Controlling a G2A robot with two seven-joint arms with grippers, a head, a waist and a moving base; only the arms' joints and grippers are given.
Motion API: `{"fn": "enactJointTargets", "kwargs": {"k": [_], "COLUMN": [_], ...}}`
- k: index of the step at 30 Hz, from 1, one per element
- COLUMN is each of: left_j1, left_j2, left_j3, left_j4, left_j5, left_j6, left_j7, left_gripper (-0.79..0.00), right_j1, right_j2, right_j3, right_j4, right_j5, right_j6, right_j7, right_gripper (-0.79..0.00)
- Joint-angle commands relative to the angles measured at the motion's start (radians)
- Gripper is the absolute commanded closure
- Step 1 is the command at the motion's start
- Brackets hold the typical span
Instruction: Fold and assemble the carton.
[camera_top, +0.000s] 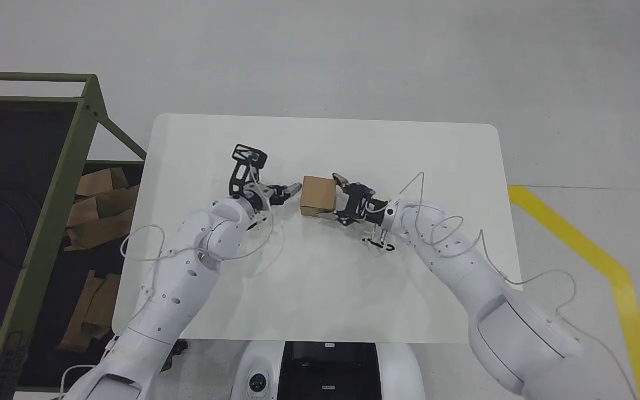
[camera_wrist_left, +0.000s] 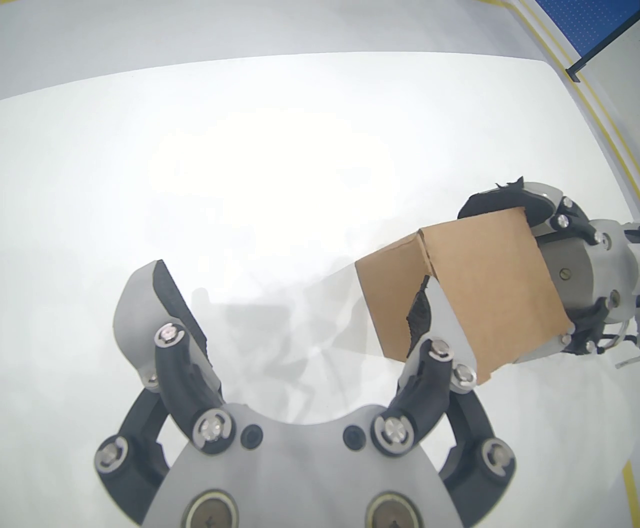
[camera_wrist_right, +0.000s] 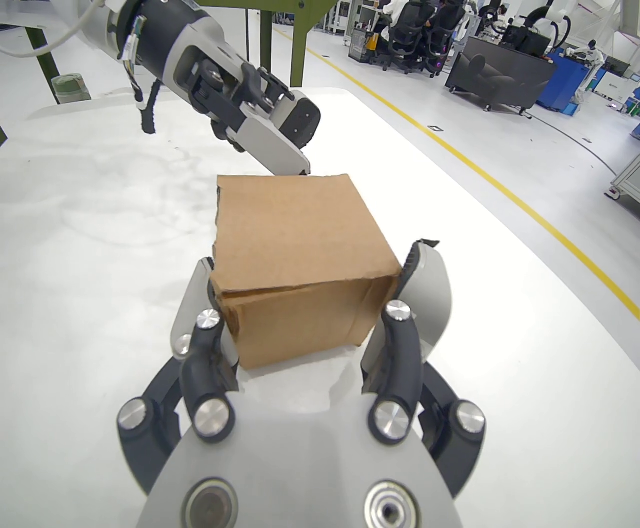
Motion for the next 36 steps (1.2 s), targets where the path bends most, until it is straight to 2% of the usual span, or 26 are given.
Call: {"fn": "enactJointTargets", "kwargs": {"k": [1, 13, 36], "left_j1": [-0.014, -0.053, -0.071], "left_j2": [-0.004, -0.018, -0.035], "left_j3": [0.01, 0.047, 0.083], "left_j4": [0.014, 0.073, 0.084], "left_j5": [0.0, -0.002, 0.009], "left_j6": [0.005, 0.013, 0.008], "left_j7": [0.002, 0.006, -0.001], "left_gripper": [-0.785, -0.785, -0.785], "right_j1": [-0.001, 0.009, 0.027], "right_j2": [0.001, 0.009, -0.006], "right_j3": [0.0, 0.004, -0.008], "right_j4": [-0.002, -0.003, 0.018], "right_j5": [-0.001, -0.006, -0.002], "right_j6": [0.001, -0.015, -0.055], "right_j7": [-0.002, 0.007, 0.021], "right_gripper": [-0.785, -0.785, -0.785]}}
